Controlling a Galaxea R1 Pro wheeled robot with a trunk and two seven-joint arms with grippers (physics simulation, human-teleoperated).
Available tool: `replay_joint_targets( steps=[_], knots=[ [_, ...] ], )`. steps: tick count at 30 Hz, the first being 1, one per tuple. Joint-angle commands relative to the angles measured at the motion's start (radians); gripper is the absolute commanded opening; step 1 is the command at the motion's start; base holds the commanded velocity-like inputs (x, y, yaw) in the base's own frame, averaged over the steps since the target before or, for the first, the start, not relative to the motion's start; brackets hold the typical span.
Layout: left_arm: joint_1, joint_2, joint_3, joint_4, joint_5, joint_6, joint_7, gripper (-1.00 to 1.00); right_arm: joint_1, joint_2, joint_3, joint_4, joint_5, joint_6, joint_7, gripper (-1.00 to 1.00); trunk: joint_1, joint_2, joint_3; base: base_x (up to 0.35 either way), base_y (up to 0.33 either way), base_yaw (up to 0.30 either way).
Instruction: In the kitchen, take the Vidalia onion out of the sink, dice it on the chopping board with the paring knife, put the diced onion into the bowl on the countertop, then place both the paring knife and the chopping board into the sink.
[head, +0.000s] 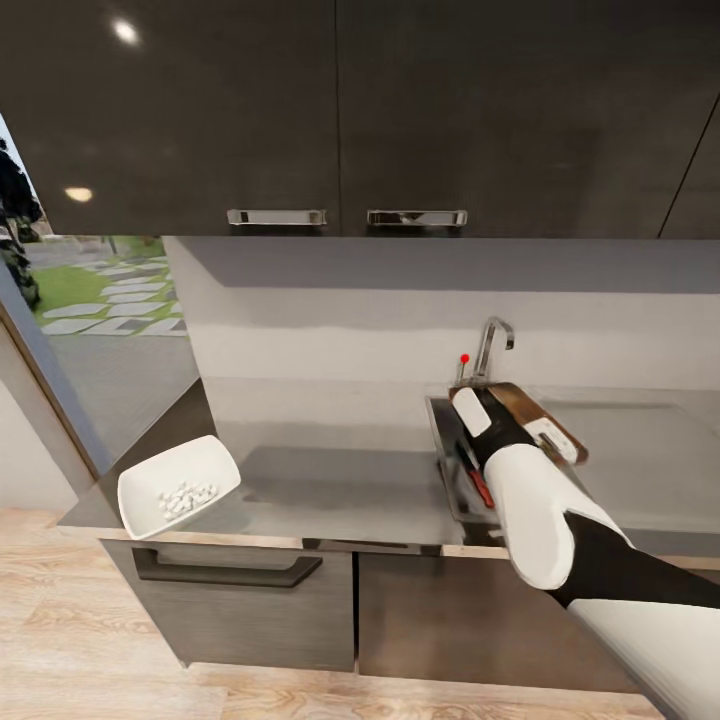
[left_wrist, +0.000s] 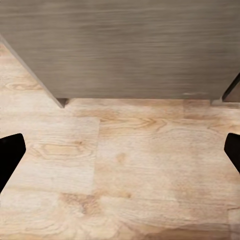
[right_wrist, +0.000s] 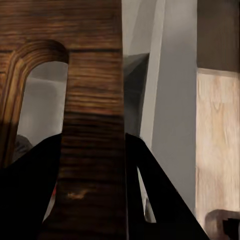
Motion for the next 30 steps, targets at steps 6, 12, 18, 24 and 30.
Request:
replay_joint_targets(
  steps=[6,12,18,24,30],
  knots=[
    [-0.001,0.002,-0.009,0.008,0.006,-0.004,0.009,1.0,-0.001,0.008,0.0,0.02,-0.081,-0.045,-0.024,-1.0,0.0,-0.001,-0.002,0.057,0.0,0.0],
    [-0.001,0.002,-0.009,0.009,0.006,-0.004,0.009,1.0,0.0,0.007,0.0,0.025,-0.156,-0.049,-0.025,-1.0,0.0,-0.001,-0.009,0.267,0.0,0.0],
    [-0.001,0.002,-0.009,0.01,0.006,-0.004,0.009,1.0,0.002,0.001,-0.001,0.025,-0.159,-0.051,-0.025,-1.0,0.0,-0.001,-0.019,0.13,0.0,0.0],
    [-0.001,0.002,-0.009,0.009,0.006,-0.004,0.009,1.0,0.006,0.001,-0.001,0.025,-0.158,-0.075,-0.025,-1.0,0.0,-0.001,-0.028,0.005,0.0,0.0],
    [-0.001,0.002,-0.009,0.009,0.006,-0.004,0.009,1.0,0.008,-0.002,-0.001,0.032,-0.157,-0.079,-0.024,-1.0,0.0,-0.001,-0.038,0.0,-0.001,0.0]
  ],
)
